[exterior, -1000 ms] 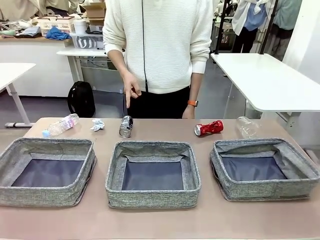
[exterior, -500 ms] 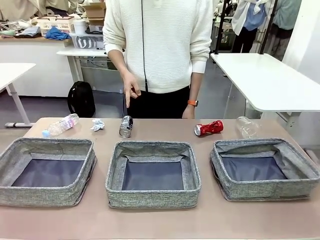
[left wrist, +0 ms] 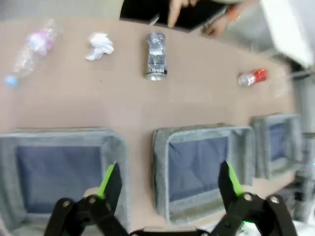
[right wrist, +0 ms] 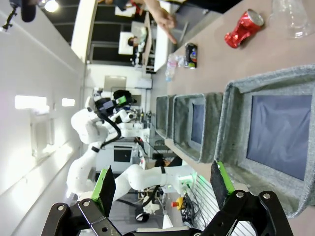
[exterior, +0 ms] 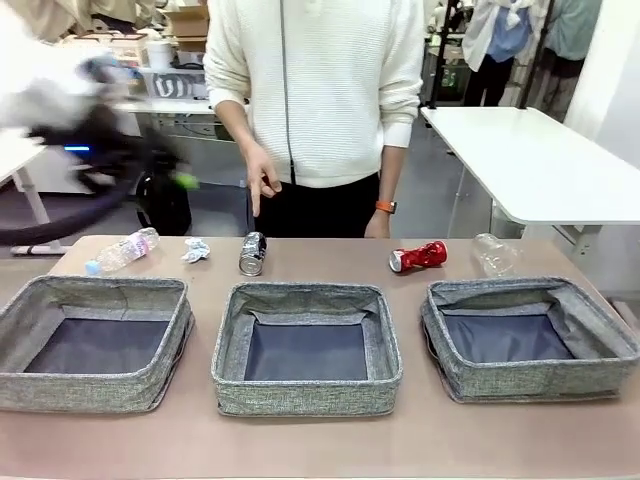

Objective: Sort the waste into the appropriate baskets.
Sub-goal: Pick up the waste item pointed out by the person.

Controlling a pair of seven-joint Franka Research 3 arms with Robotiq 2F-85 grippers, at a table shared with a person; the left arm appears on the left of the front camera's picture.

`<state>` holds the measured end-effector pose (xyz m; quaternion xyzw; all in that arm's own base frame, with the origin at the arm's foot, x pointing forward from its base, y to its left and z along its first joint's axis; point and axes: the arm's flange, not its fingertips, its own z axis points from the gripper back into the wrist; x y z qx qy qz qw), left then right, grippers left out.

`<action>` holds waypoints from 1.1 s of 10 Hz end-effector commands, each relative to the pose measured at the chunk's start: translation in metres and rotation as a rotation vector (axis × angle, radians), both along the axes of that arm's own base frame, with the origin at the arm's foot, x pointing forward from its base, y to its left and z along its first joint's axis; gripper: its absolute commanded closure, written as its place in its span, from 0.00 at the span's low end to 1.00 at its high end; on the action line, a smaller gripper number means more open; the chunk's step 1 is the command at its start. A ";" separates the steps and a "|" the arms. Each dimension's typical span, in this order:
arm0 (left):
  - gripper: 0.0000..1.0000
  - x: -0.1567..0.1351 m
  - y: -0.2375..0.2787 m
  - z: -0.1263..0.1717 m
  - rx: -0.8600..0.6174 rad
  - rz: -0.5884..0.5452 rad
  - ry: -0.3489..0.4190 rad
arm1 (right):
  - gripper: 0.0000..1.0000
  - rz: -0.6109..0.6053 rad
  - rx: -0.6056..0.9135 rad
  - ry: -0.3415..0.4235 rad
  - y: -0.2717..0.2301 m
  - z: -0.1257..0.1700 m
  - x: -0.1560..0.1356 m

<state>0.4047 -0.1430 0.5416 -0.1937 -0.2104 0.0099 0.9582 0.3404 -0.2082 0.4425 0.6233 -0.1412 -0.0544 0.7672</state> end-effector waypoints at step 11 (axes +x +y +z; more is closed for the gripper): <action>0.00 0.140 -0.108 -0.088 0.341 0.010 0.129 | 0.00 0.013 -0.003 -0.029 -0.001 -0.001 -0.002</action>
